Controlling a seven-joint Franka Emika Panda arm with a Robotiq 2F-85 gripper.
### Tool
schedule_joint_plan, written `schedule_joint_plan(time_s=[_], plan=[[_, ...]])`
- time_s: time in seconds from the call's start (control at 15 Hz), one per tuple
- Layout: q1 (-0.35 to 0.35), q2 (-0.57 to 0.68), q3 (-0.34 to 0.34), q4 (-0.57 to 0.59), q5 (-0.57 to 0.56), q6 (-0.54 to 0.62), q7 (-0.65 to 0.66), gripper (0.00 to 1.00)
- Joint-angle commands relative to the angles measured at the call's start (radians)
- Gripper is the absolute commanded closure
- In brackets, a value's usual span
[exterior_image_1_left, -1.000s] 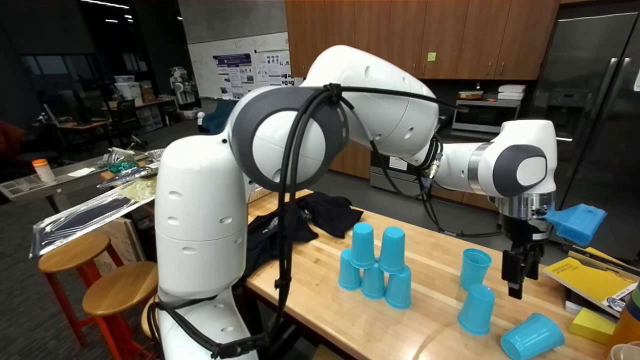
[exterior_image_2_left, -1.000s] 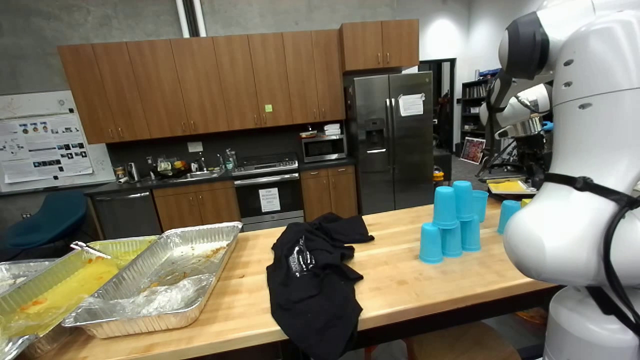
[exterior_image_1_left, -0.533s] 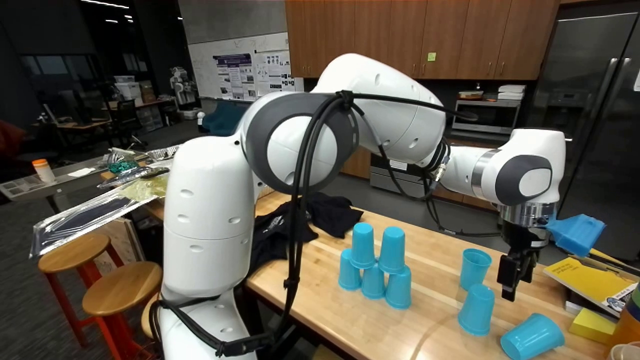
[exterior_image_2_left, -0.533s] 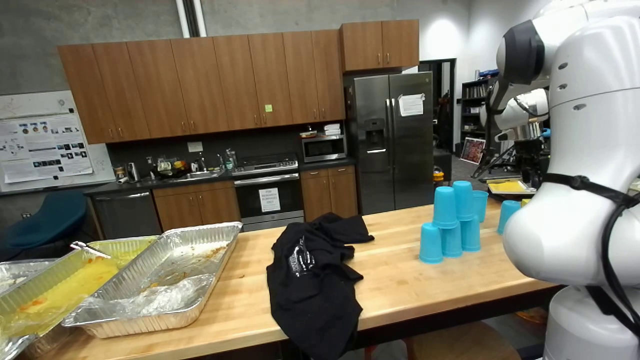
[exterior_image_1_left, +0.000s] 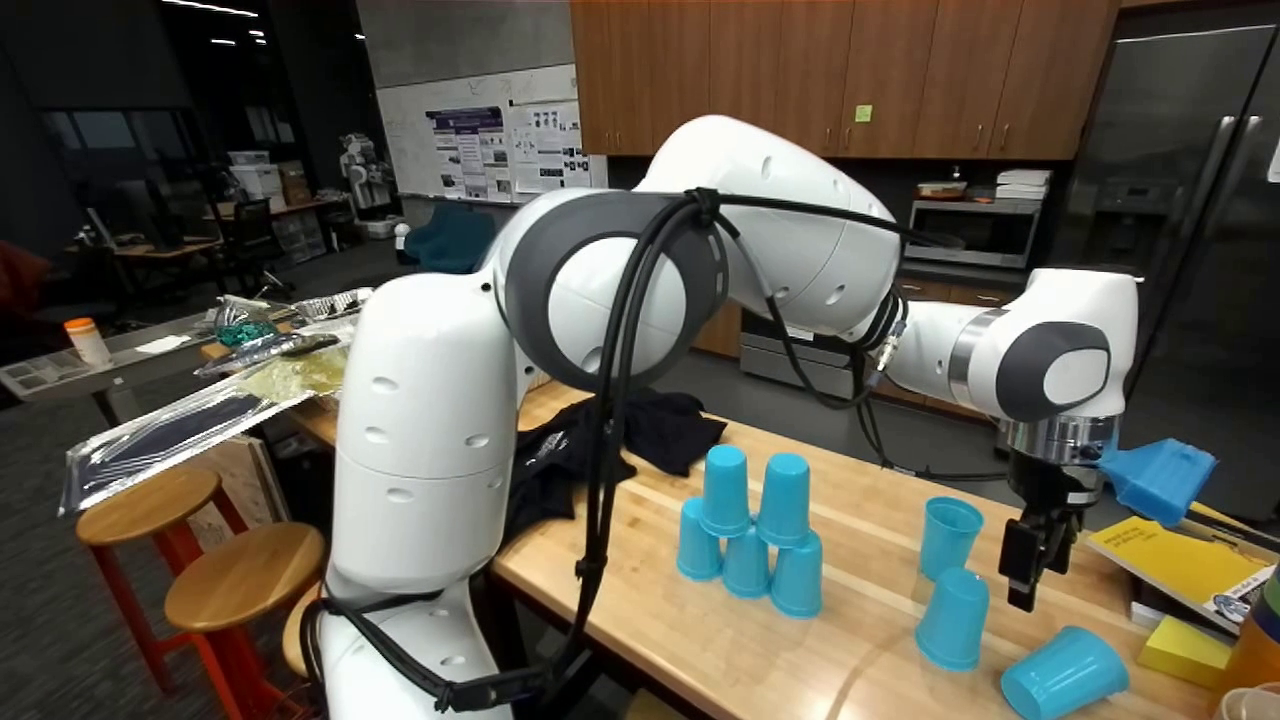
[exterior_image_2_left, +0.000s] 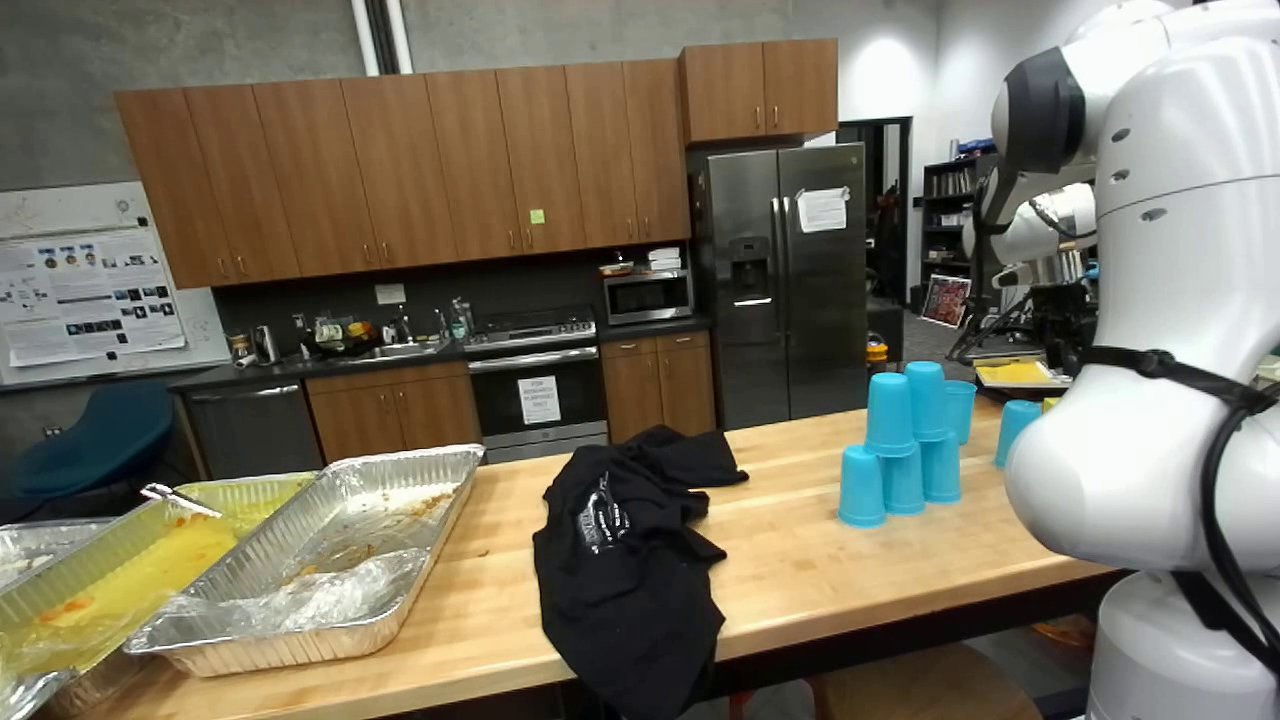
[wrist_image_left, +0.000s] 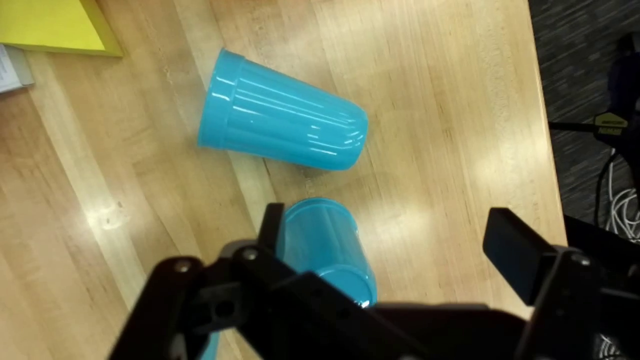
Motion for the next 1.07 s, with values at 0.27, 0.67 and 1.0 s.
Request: schedule_joint_plan(time_s=[0.27, 0.67, 1.0], plan=[[0.004, -0.006, 0.032, -0.021, -0.003, 0.012, 0.006, 0.00], [0.013, -0.011, 0.044, -0.051, -0.009, 0.016, 0.008, 0.00], [0.014, -0.017, 0.047, -0.085, -0.017, 0.028, 0.004, 0.00]])
